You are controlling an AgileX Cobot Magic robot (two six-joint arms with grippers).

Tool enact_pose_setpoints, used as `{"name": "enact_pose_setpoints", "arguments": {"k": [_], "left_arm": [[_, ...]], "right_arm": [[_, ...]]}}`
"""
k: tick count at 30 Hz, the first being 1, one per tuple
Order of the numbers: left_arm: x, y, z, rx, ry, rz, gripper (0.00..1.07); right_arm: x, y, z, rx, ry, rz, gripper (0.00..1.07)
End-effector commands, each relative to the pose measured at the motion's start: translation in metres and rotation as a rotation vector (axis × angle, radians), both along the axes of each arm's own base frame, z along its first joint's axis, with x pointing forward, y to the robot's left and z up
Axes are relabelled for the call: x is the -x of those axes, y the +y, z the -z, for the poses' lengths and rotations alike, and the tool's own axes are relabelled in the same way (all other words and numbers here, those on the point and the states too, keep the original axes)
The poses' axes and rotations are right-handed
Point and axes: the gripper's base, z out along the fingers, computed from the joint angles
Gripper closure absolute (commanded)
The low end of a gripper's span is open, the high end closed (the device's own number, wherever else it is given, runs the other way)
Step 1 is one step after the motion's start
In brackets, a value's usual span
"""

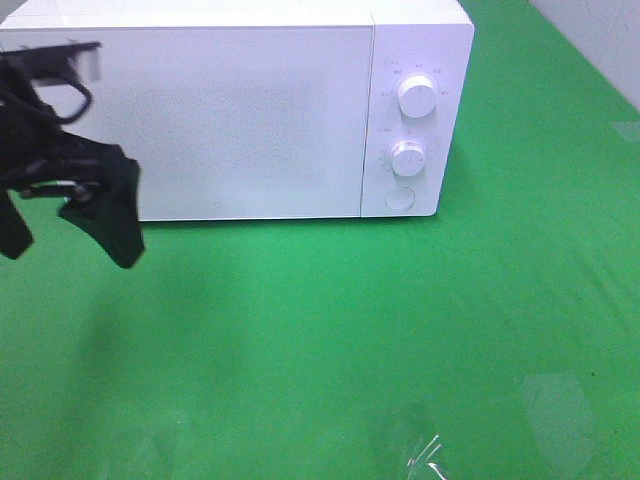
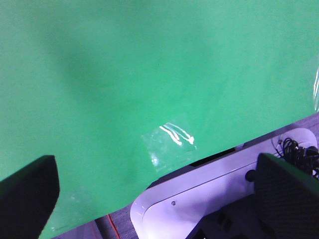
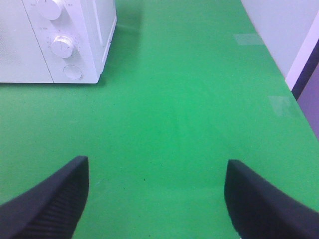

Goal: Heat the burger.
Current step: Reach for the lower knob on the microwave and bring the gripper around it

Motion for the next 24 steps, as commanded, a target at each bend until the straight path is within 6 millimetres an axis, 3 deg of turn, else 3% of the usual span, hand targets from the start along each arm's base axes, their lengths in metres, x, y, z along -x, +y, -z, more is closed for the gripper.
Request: {"name": "enact_pose_setpoints", "arguments": {"k": [1, 2, 3, 5, 6, 9, 11, 14, 15, 16, 18, 21, 22, 24], "left_arm": [[0.002, 0.045, -0.025, 0.012, -0.036, -0.096, 0.08], [0.002, 0.045, -0.025, 0.012, -0.036, -0.096, 0.08], [0.003, 0.069, -0.034, 0.018, -0.065, -0.163, 0.08], [0.004, 0.079, -0.037, 0.026, -0.072, -0.206, 0.08], [0.008, 0.096, -0.043, 0.055, -0.096, -0.285, 0.08], [0.017, 0.11, -0.045, 0.084, -0.115, -0.353, 0.08], [0.033, 0.119, -0.043, 0.096, -0.148, -0.405, 0.08], [0.046, 0.12, -0.042, 0.082, -0.167, -0.406, 0.08], [0.06, 0.119, -0.041, 0.08, -0.189, -0.398, 0.08], [0.06, 0.119, -0.041, 0.08, -0.189, -0.398, 0.08], [0.087, 0.116, -0.042, 0.081, -0.262, -0.378, 0.08], [0.095, 0.116, -0.041, 0.082, -0.281, -0.374, 0.08], [0.115, 0.114, -0.041, 0.08, -0.336, -0.35, 0.08], [0.123, 0.113, -0.04, 0.08, -0.358, -0.343, 0.08]], "right_arm": [[0.004, 0.0, -0.001, -0.009, -0.038, 0.003, 0.32], [0.004, 0.0, -0.001, -0.009, -0.038, 0.003, 0.32], [0.004, 0.0, -0.001, -0.009, -0.038, 0.003, 0.32], [0.004, 0.0, -0.001, -0.009, -0.038, 0.003, 0.32], [0.004, 0.0, -0.001, -0.009, -0.038, 0.003, 0.32], [0.004, 0.0, -0.001, -0.009, -0.038, 0.003, 0.32], [0.004, 0.0, -0.001, -0.009, -0.038, 0.003, 0.32], [0.004, 0.0, -0.001, -0.009, -0.038, 0.003, 0.32], [0.004, 0.0, -0.001, -0.009, -0.038, 0.003, 0.32], [0.004, 0.0, -0.001, -0.009, -0.038, 0.003, 0.32], [0.004, 0.0, -0.001, -0.009, -0.038, 0.003, 0.32], [0.004, 0.0, -0.001, -0.009, -0.038, 0.003, 0.32], [0.004, 0.0, -0.001, -0.009, -0.038, 0.003, 0.32], [0.004, 0.0, -0.001, -0.009, -0.038, 0.003, 0.32]]}}
